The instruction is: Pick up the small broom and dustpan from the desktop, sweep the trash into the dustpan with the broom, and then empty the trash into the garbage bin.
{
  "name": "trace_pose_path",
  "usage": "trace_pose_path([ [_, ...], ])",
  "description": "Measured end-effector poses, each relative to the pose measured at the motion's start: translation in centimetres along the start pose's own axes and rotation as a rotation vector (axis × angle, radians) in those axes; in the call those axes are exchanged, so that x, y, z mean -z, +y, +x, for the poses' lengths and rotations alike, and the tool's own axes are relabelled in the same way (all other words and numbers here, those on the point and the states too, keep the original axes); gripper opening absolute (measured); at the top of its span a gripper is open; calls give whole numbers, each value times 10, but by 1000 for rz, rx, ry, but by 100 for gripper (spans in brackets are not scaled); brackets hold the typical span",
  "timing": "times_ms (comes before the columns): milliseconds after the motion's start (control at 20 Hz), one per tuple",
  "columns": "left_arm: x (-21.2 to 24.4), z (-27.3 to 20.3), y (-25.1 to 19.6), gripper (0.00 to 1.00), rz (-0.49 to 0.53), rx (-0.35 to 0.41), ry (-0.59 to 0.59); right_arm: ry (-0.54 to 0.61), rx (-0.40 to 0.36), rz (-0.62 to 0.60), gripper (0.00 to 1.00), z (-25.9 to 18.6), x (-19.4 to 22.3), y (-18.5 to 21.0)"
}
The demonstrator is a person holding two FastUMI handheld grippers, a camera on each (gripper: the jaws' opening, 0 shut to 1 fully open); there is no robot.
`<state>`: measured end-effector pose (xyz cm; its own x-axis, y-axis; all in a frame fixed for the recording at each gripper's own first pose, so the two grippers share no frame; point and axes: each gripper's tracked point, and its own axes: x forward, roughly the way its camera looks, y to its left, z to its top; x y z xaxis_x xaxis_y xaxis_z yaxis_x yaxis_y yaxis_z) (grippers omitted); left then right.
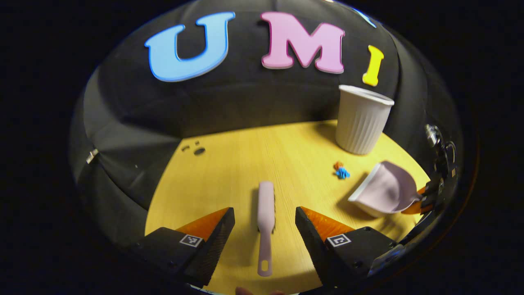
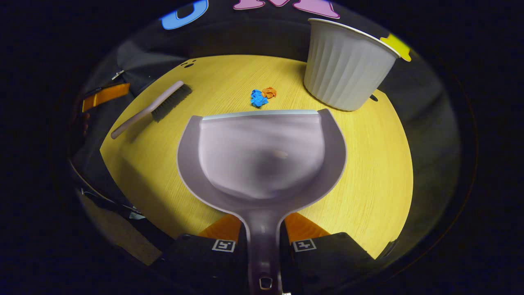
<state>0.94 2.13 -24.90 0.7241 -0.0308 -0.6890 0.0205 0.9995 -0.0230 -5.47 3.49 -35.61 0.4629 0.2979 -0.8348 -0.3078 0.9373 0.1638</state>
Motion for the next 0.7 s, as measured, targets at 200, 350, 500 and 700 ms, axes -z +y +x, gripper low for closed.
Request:
trace_pose_path([
  [200, 60, 43, -7, 92, -68, 61, 301, -21, 16, -9, 39, -11, 2, -20],
  [350, 87, 71, -4, 84, -142, 68, 460, -22, 12, -7, 36, -15, 5, -25],
  [500, 98, 93, 6, 69, -150, 26, 543, -18, 8, -12, 32, -18, 7, -27],
  [700, 88, 105, 8, 37, -40, 22, 546, 2, -14, -31, 36, -17, 11, -24],
])
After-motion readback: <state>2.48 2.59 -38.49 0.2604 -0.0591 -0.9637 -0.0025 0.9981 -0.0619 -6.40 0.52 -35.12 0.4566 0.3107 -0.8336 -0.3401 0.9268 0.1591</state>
